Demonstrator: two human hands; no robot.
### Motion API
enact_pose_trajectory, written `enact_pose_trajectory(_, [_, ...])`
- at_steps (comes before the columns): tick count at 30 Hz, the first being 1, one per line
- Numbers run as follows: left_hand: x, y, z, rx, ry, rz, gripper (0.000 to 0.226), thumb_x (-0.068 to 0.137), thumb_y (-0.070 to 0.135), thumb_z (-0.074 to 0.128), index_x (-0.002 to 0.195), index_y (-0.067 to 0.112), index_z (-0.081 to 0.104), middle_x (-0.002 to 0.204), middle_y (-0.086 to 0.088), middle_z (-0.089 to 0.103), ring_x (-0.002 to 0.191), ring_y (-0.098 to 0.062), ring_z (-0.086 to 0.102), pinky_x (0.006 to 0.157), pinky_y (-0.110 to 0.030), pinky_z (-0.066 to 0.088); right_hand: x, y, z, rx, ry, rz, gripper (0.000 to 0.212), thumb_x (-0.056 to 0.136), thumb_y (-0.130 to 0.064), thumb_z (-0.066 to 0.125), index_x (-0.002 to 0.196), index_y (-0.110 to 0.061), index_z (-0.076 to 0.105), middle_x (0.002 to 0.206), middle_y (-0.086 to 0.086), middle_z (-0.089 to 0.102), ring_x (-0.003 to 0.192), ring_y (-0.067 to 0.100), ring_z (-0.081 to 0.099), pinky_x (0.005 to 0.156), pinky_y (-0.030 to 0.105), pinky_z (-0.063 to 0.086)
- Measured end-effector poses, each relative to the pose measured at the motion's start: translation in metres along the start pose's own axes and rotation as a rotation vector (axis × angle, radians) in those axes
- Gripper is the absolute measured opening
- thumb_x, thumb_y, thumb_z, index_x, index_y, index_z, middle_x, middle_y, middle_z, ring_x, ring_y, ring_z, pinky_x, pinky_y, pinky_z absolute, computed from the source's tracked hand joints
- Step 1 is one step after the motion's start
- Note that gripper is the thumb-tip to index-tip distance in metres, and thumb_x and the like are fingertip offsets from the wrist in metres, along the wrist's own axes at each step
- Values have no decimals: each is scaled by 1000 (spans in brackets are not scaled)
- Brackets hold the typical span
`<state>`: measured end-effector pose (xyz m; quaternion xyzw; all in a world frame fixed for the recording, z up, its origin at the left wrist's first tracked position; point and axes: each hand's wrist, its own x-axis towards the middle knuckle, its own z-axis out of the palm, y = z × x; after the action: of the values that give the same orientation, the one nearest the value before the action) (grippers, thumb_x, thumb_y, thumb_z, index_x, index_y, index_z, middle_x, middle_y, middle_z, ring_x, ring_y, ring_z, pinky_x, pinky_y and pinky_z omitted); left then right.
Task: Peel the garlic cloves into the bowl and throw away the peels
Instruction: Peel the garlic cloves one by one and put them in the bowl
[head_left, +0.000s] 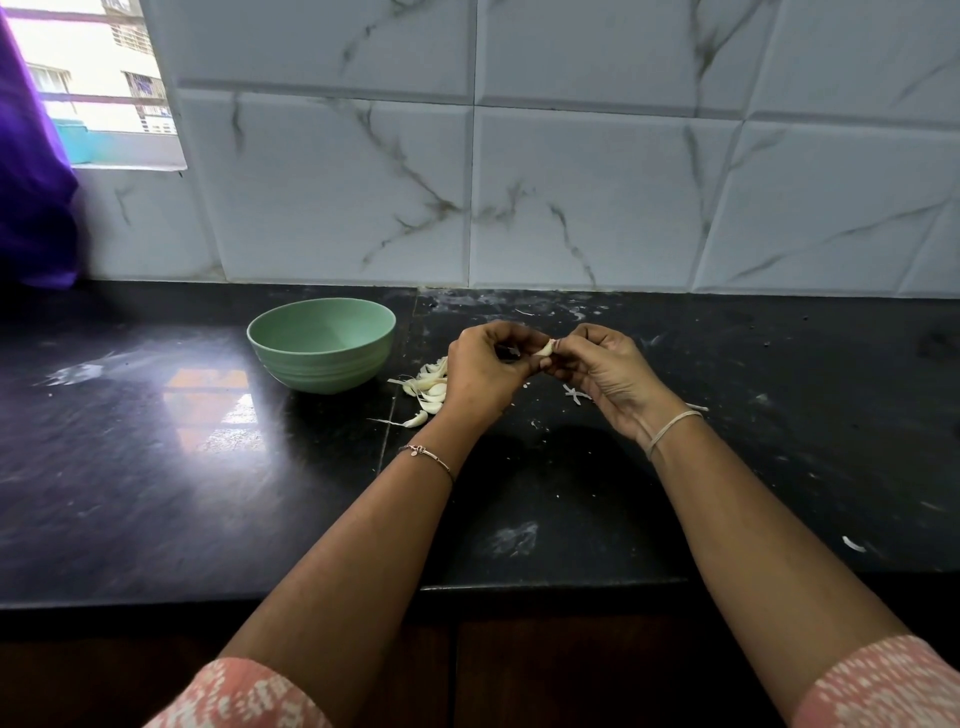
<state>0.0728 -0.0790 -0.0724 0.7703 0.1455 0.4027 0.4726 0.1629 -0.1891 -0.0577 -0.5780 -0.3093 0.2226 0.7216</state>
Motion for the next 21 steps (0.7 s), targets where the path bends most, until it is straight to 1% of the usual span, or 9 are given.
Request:
enact_pose_trajectory(3, [0, 0, 0, 1, 10, 3, 23, 71, 7, 84, 87, 21, 76, 81, 10, 73, 85, -10, 69, 83, -22, 55, 0, 0, -1, 2, -5, 0, 32, 89, 7, 56, 62, -11, 52, 73, 12, 61, 63, 13, 64, 64, 20, 52])
enact_pose_trajectory(6, [0, -1, 0, -13, 7, -3, 26, 70, 7, 85, 83, 26, 75, 81, 9, 74, 86, -13, 70, 85, -29, 57, 1, 1, -1, 6, 0, 2, 31, 88, 7, 57, 63, -11, 53, 72, 12, 61, 63, 15, 63, 63, 19, 52])
enact_pose_trajectory(8, [1, -2, 1, -22, 2, 0, 27, 69, 5, 85, 83, 26, 74, 82, 8, 74, 85, -14, 71, 85, -31, 57, 1, 1, -2, 15, 10, 8, 30, 88, 7, 57, 64, -11, 54, 70, 12, 61, 63, 16, 61, 63, 20, 51])
enact_pose_trajectory(10, [1, -2, 0, -42, -10, -3, 25, 70, 3, 83, 86, 21, 75, 83, 5, 74, 85, -11, 72, 85, -28, 57, 1, 1, -2, 23, 23, 13, 28, 88, 7, 59, 65, -9, 56, 69, 11, 62, 62, 16, 61, 62, 20, 51])
enact_pose_trajectory(12, [1, -2, 0, -80, -25, -19, 23, 72, -1, 81, 92, 11, 75, 85, 1, 75, 84, -10, 72, 84, -26, 57, 1, 1, -1, 30, 37, 18, 24, 87, 6, 60, 67, -7, 59, 65, 8, 64, 60, 14, 61, 60, 18, 51])
enact_pose_trajectory(14, [1, -2, 1, -103, -35, -30, 23, 74, -3, 79, 94, 7, 74, 85, -1, 74, 83, -9, 72, 82, -23, 57, 1, 1, -1, 29, 51, 17, 22, 87, 7, 61, 69, -6, 60, 61, 5, 66, 58, 14, 60, 58, 17, 50])
enact_pose_trajectory(18, [2, -3, 2, -121, -52, -30, 23, 75, -6, 77, 93, 8, 73, 82, 1, 72, 78, -5, 70, 77, -19, 56, 2, 2, 0, -47, 95, -13, 17, 86, 5, 64, 72, -4, 63, 63, 8, 64, 59, 15, 57, 57, 17, 48])
enact_pose_trajectory(21, [2, -3, 3, -186, -77, -60, 24, 77, -9, 74, 92, 9, 71, 80, 1, 71, 75, -3, 69, 75, -19, 57, 3, 5, 0, -128, 136, -46, 14, 85, 4, 65, 74, -5, 67, 64, 8, 64, 58, 14, 58, 55, 15, 47])
